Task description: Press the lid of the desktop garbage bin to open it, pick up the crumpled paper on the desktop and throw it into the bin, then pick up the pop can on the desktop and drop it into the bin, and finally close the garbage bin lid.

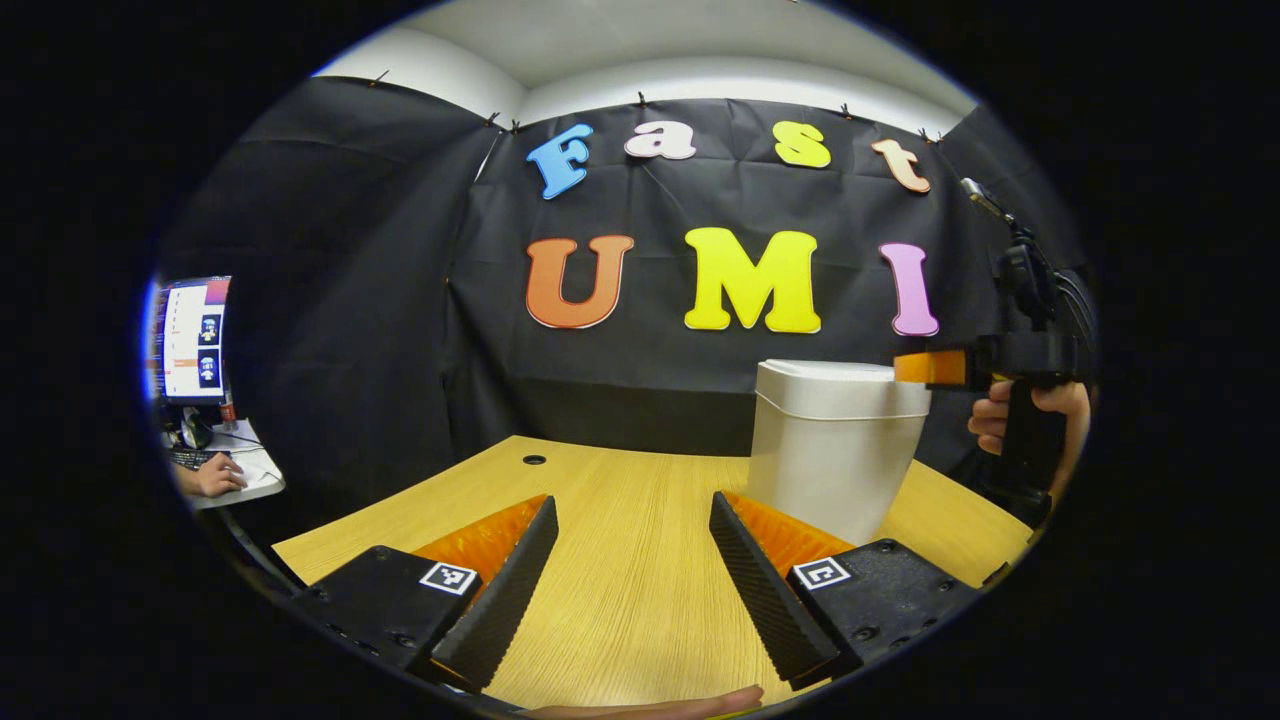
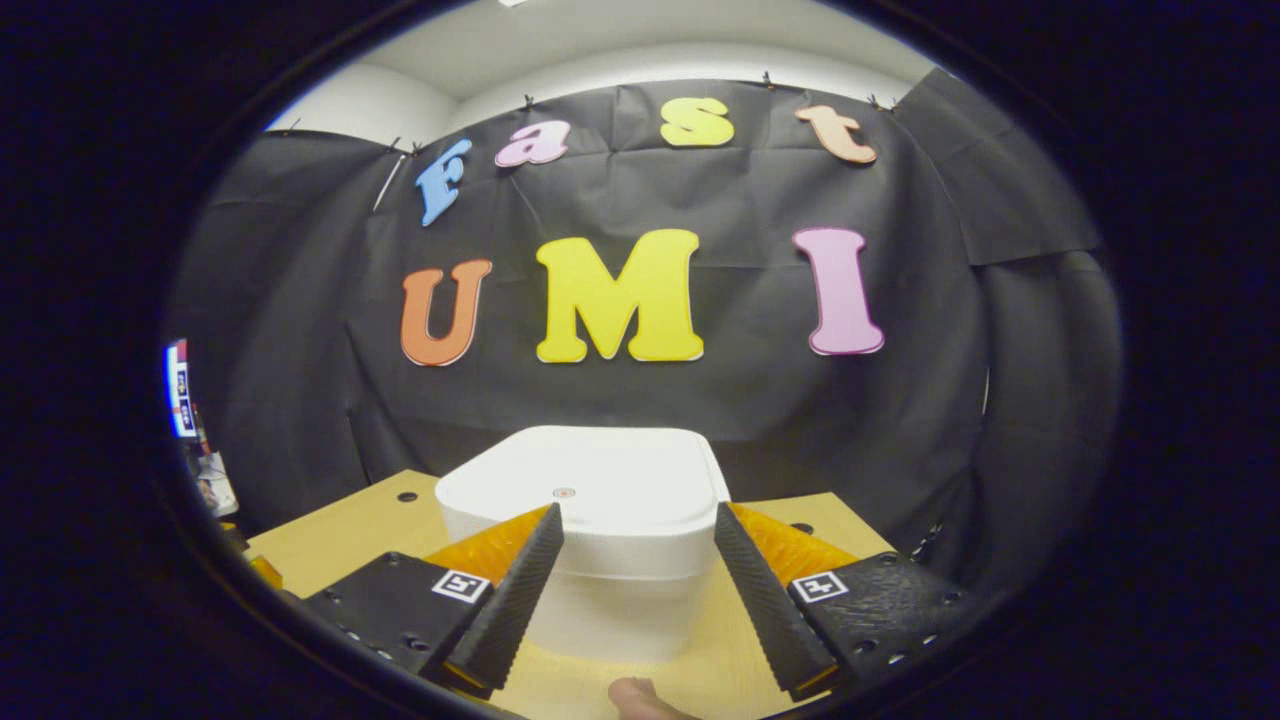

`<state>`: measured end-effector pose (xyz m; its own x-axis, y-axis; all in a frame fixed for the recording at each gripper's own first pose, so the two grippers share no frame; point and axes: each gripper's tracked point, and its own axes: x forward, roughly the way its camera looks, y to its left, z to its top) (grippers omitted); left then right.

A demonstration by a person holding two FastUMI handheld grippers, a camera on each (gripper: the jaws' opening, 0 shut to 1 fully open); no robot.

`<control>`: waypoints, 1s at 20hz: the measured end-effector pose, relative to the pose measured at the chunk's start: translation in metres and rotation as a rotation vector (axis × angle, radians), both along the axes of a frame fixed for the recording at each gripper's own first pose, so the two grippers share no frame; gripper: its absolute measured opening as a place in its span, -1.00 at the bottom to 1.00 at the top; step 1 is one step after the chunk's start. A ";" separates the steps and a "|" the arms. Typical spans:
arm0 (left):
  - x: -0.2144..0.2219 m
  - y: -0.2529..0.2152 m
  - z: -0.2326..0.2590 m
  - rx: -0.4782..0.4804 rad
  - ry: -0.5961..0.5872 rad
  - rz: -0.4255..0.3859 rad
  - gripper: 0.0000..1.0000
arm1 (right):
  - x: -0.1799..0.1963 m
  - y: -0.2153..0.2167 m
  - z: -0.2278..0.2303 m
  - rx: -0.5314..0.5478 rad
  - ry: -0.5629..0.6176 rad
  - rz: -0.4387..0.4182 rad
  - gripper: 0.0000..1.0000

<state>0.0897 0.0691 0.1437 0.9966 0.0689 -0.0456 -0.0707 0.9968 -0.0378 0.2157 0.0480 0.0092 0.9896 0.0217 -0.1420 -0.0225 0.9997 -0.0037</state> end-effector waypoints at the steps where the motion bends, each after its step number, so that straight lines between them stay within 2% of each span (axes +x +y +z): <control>1: -0.001 -0.002 0.004 0.001 -0.013 0.000 0.97 | -0.014 -0.003 -0.002 -0.002 -0.011 0.010 0.87; 7: -0.024 -0.032 0.017 0.037 -0.031 -0.016 0.96 | -0.109 -0.027 -0.027 0.014 -0.069 0.064 0.87; 9: -0.034 -0.039 0.015 0.017 -0.021 -0.015 0.96 | -0.131 -0.037 -0.025 -0.061 -0.111 0.063 0.88; 12: -0.045 -0.043 0.021 0.033 -0.023 0.008 0.96 | -0.155 -0.051 -0.024 -0.123 -0.157 0.026 0.87; 14: -0.048 -0.039 0.026 0.059 -0.038 0.028 0.96 | -0.165 -0.052 -0.020 -0.109 -0.164 0.012 0.88; 16: -0.048 -0.035 0.031 0.072 -0.063 0.033 0.96 | -0.175 -0.037 -0.012 -0.102 -0.192 0.059 0.87; 20: -0.048 -0.044 0.018 0.053 -0.021 -0.024 0.96 | -0.192 -0.019 -0.009 -0.063 -0.208 0.123 0.84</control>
